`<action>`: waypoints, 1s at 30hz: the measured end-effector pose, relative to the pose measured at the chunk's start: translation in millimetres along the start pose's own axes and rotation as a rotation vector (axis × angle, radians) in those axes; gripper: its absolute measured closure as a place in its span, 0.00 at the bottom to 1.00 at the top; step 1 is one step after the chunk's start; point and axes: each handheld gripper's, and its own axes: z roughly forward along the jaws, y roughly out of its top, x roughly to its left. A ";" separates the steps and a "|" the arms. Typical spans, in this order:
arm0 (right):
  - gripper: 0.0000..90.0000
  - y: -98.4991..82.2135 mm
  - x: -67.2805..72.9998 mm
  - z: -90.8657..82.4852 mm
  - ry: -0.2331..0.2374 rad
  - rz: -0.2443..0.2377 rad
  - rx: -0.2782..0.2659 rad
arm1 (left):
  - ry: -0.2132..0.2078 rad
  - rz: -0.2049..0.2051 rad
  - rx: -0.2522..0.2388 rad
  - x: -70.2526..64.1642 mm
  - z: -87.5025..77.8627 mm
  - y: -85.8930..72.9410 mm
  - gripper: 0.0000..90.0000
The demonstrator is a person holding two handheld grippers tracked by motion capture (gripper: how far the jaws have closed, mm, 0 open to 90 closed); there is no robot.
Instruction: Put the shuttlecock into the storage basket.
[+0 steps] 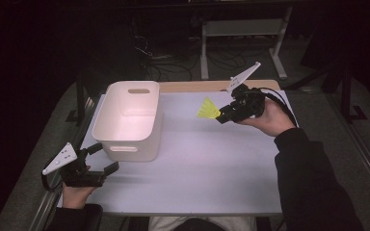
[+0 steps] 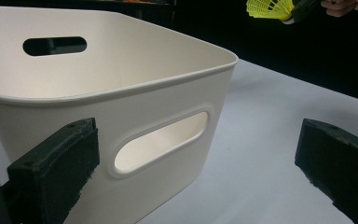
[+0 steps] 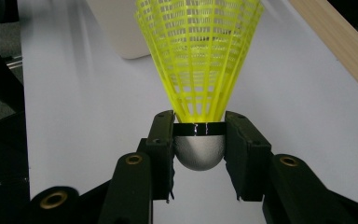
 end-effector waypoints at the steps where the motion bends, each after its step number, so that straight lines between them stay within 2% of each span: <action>1: 0.70 1.3 0.1 -0.2 -0.001 -0.003 0.001 | 0.000 0.000 0.000 0.0 0.0 0.0 0.00; 30: 0.70 39.4 10.1 16.2 0.031 -0.059 -0.010 | -0.004 0.000 -0.002 -0.3 -0.5 0.0 0.00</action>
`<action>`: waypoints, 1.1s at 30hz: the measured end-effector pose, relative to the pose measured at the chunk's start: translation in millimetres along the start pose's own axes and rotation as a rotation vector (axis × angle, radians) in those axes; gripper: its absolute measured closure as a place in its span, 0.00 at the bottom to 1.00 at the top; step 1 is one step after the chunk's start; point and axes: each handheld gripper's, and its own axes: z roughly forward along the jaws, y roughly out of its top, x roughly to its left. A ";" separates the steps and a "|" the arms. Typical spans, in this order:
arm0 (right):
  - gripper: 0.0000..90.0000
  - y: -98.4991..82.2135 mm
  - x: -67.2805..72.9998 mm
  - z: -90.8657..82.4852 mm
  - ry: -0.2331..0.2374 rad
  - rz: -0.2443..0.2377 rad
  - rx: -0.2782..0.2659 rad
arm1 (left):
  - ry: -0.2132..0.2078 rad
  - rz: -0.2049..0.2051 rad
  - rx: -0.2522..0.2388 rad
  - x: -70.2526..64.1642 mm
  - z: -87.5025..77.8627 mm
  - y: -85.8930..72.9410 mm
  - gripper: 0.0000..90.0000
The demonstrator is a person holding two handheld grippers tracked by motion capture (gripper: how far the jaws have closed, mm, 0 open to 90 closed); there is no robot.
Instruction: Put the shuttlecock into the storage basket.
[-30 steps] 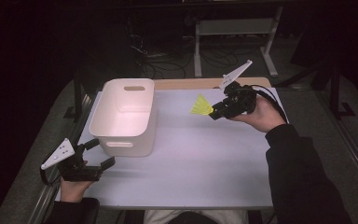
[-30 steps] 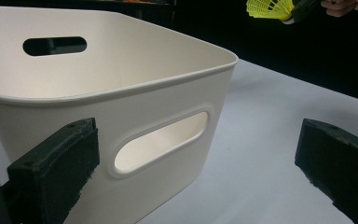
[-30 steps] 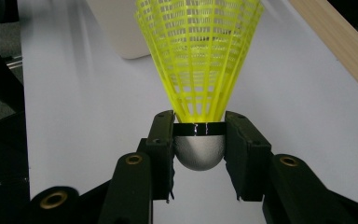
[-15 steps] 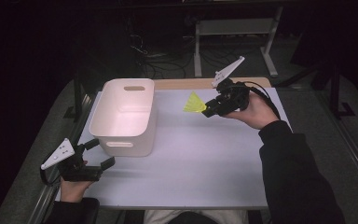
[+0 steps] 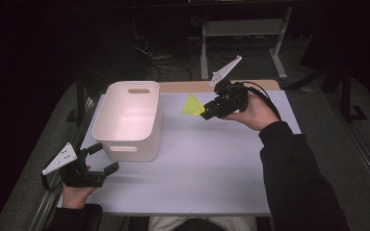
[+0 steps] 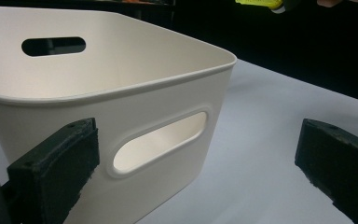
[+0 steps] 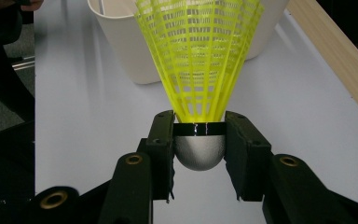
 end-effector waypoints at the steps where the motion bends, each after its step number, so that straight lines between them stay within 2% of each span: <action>1: 0.70 0.0 0.0 0.0 0.000 0.000 0.000 | 0.000 0.000 0.000 0.0 0.0 0.0 0.00; 18: 0.70 16.2 1.4 9.2 0.013 -0.020 -0.005 | -0.001 -0.003 -0.003 -0.4 -0.4 -0.1 0.00; 33: 0.70 32.7 4.0 10.8 0.005 -0.041 -0.003 | -0.003 -0.002 -0.001 -0.4 -0.2 -0.1 0.00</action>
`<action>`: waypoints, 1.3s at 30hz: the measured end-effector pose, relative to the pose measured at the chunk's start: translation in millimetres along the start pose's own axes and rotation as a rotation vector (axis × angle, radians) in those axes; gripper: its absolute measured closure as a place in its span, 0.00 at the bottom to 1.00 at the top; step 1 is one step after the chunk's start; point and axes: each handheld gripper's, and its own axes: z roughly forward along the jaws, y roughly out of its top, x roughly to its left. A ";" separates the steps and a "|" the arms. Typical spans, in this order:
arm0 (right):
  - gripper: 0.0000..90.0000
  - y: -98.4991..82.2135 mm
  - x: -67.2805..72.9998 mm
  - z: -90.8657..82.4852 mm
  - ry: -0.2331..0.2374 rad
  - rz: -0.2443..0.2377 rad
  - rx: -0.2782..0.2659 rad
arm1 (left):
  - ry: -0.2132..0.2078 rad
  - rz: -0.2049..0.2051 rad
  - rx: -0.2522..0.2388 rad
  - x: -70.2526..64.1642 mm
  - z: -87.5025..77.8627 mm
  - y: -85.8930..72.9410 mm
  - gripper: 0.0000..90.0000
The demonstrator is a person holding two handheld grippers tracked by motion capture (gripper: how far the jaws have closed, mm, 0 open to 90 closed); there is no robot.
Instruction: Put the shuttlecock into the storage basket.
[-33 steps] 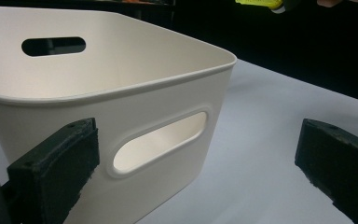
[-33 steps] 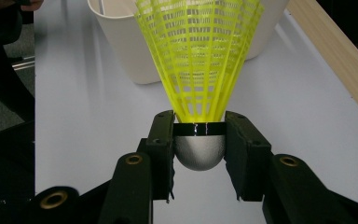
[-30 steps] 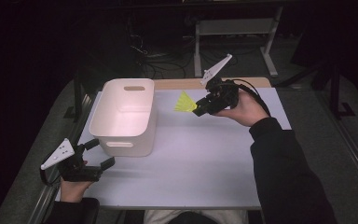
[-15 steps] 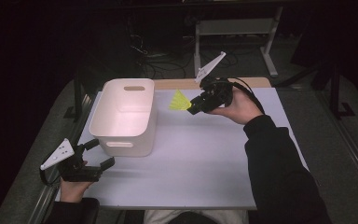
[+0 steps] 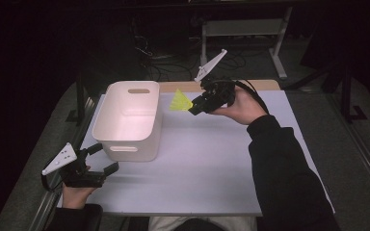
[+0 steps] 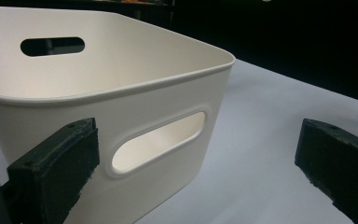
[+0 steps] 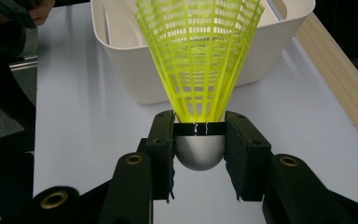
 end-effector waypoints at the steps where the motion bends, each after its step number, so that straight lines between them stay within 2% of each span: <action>1: 0.70 2.9 0.1 1.3 0.001 -0.004 0.000 | 0.000 0.000 0.000 0.1 0.0 0.0 0.00; 14: 0.70 18.4 -1.2 15.7 0.027 -0.027 0.000 | -0.004 0.000 0.000 0.4 0.7 0.1 0.00; 39: 0.70 52.2 6.7 22.1 0.045 -0.079 -0.001 | -0.007 -0.001 -0.001 0.5 0.9 0.1 0.00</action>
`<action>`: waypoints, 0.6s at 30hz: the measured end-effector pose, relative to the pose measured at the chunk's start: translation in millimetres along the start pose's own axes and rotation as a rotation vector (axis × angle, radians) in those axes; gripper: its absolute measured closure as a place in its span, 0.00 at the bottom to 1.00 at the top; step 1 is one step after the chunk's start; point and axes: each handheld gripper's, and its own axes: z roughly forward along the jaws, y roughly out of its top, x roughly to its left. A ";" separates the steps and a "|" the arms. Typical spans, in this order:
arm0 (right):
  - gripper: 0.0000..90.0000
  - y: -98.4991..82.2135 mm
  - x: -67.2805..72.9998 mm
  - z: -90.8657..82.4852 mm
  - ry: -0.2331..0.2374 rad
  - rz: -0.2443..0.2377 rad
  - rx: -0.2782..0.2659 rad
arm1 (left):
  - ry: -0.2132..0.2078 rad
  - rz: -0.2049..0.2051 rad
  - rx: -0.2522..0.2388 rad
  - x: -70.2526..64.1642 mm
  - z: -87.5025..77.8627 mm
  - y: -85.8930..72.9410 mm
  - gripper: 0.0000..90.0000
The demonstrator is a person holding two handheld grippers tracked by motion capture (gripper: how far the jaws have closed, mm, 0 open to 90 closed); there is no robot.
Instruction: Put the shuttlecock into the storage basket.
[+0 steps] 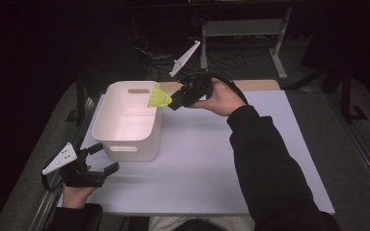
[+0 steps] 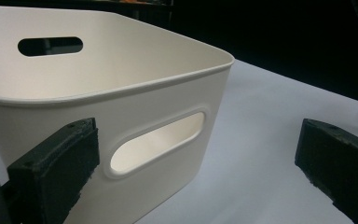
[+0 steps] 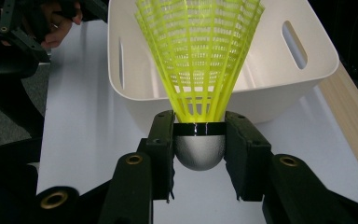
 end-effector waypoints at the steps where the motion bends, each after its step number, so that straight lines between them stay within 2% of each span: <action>1: 0.70 2.1 0.2 0.3 0.001 -0.001 0.000 | 0.000 0.000 0.000 0.0 0.0 0.0 0.00; 6: 0.70 8.9 2.1 1.7 0.007 -0.012 -0.009 | -0.001 -0.002 0.000 -0.2 0.2 0.0 0.00; 18: 0.70 23.7 5.0 7.9 0.015 -0.031 0.009 | -0.001 0.001 0.000 0.1 0.0 0.0 0.00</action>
